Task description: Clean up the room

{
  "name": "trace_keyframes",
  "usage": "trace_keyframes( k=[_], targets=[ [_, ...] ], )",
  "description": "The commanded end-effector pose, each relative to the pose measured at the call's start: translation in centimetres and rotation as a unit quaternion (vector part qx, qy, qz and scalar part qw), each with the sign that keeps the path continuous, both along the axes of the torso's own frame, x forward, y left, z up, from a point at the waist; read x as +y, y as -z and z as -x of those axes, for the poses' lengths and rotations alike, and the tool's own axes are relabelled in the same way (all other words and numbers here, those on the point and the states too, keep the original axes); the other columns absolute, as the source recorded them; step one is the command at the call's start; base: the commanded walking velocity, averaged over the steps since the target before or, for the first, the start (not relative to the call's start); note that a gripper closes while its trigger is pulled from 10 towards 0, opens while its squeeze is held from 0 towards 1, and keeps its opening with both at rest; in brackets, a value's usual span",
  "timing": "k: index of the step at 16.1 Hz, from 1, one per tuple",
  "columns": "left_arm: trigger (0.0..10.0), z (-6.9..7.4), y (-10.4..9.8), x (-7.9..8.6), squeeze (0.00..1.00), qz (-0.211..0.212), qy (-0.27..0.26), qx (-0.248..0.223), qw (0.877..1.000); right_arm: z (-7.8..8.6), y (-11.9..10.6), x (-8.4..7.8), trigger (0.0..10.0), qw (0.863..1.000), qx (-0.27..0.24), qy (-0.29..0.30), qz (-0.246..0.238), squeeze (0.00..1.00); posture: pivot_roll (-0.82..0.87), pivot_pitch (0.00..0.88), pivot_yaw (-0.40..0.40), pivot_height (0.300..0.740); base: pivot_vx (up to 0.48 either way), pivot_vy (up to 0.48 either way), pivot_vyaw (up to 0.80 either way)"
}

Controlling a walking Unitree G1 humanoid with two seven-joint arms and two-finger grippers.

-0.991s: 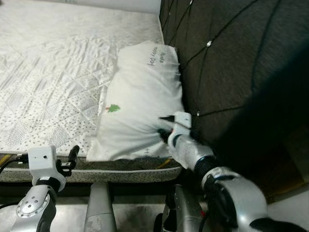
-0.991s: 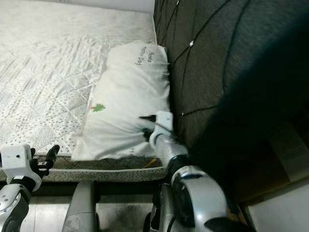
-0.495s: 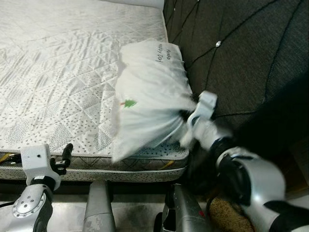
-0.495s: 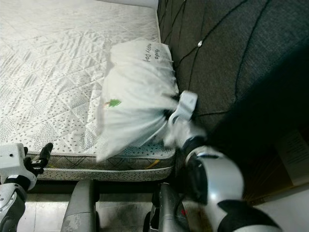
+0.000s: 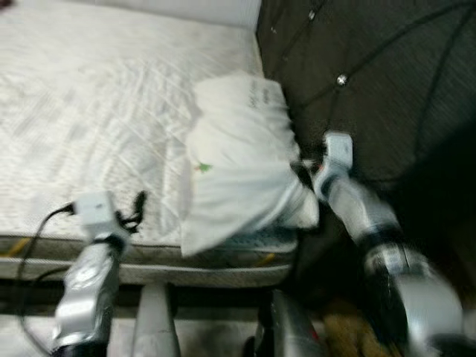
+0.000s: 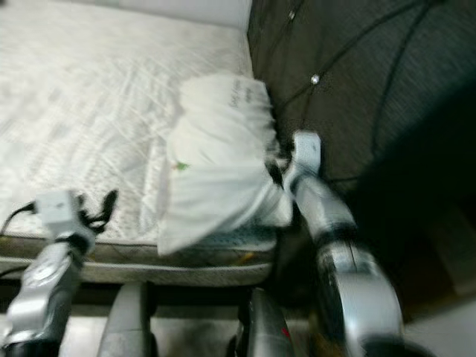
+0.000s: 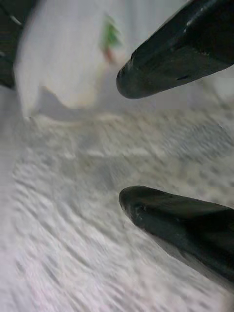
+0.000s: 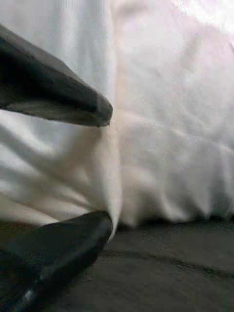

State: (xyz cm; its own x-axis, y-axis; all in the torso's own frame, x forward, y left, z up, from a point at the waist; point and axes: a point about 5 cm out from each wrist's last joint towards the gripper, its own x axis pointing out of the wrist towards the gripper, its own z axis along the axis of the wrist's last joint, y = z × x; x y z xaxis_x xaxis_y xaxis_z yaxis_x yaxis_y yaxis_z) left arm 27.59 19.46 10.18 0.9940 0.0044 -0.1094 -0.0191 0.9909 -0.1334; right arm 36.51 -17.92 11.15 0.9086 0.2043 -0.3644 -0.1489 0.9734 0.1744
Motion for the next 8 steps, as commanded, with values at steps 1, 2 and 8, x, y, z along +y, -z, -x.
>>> trace_keyframes(
  k=[1, 2, 8],
  targets=[
    [10.0, -0.6, -0.2, -1.2, 0.0, 0.007, 0.02, -0.009, 1.0, 0.8, -0.4, -1.7, 10.0, 1.0, 0.001, 0.006, 0.01, 0.0, -0.04, 0.0, -0.082, 0.605, 0.0, 0.0, 0.0],
    [10.0, -1.2, -0.4, -1.9, 0.0, 0.0, 0.034, -0.018, 0.999, 2.0, -0.4, -2.5, 10.0, 0.999, -0.015, 0.013, 0.028, 0.0, -0.06, 0.0, -0.071, 0.605, 0.0, 0.0, 0.0],
    [10.0, -3.0, -0.6, -2.2, 0.0, -0.006, 0.064, -0.025, 0.998, 8.9, -1.9, -0.3, 10.0, 0.998, -0.067, -0.012, 0.015, 0.0, -0.14, 0.0, -0.005, 0.605, 0.0, 0.0, 0.0]
  ],
)
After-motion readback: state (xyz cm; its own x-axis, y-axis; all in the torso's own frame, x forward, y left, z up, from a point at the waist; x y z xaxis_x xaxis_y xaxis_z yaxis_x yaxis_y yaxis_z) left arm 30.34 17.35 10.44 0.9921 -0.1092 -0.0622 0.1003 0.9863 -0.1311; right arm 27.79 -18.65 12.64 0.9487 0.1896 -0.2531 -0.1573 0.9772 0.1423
